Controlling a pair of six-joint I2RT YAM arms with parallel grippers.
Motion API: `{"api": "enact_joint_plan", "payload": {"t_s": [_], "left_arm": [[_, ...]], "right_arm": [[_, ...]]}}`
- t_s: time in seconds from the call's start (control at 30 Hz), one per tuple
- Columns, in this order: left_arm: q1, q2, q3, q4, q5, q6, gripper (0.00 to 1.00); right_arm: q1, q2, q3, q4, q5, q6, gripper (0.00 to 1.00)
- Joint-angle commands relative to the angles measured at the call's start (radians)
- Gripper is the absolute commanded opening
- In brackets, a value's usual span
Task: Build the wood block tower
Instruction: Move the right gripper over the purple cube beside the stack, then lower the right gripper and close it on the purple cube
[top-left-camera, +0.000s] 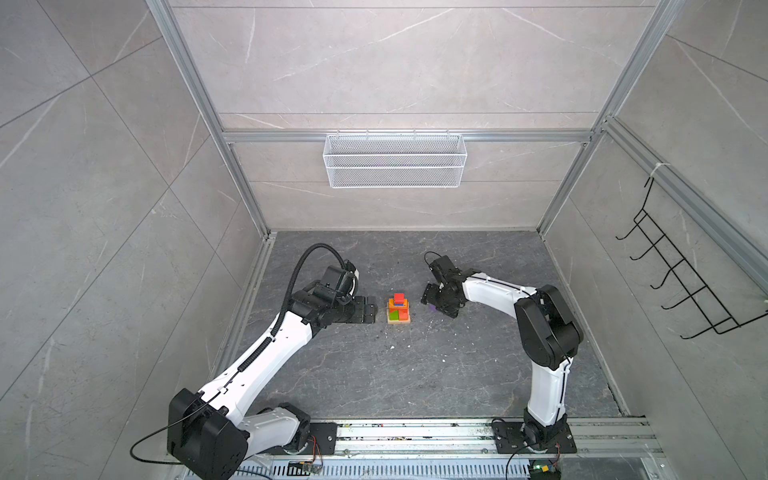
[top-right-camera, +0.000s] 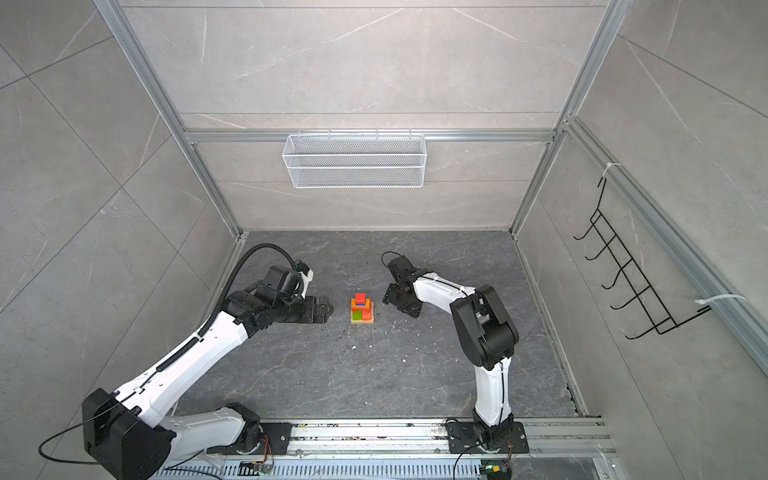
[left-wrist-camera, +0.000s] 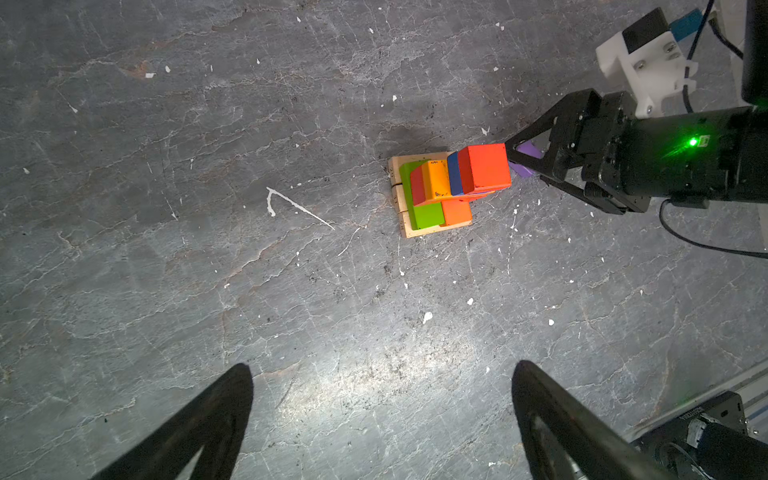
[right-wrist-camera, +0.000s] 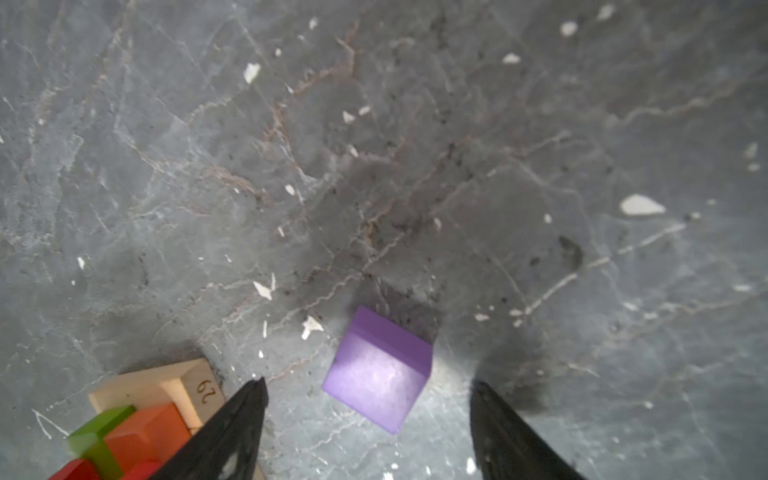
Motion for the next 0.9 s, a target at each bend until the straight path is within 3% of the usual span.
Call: {"api": "enact_joint_plan", "payload": {"t_s": [0.0, 0.27, 0.57, 0.87], "left_arm": [[0.002, -0.014, 0.019, 0.017, 0.016, -0.007, 0.99], [0.002, -0.020, 0.022, 0.009, 0.009, -0.006, 0.99], [0.002, -0.033, 0.012, 0.009, 0.003, -0.007, 0.99], [0.001, -0.024, 0.018, 0.012, 0.008, -0.007, 0.99]], "right_arm": [[0.006, 0.040, 0.038, -0.033, 0.023, -0.005, 0.67], [0.011, 0.092, 0.107, -0.087, 0.039, -0.049, 0.62], [0.017, 0.133, 0.168, -0.181, 0.101, -0.116, 0.43], [0.055, 0.148, 0.219, -0.262, 0.174, -0.160, 0.34]]}}
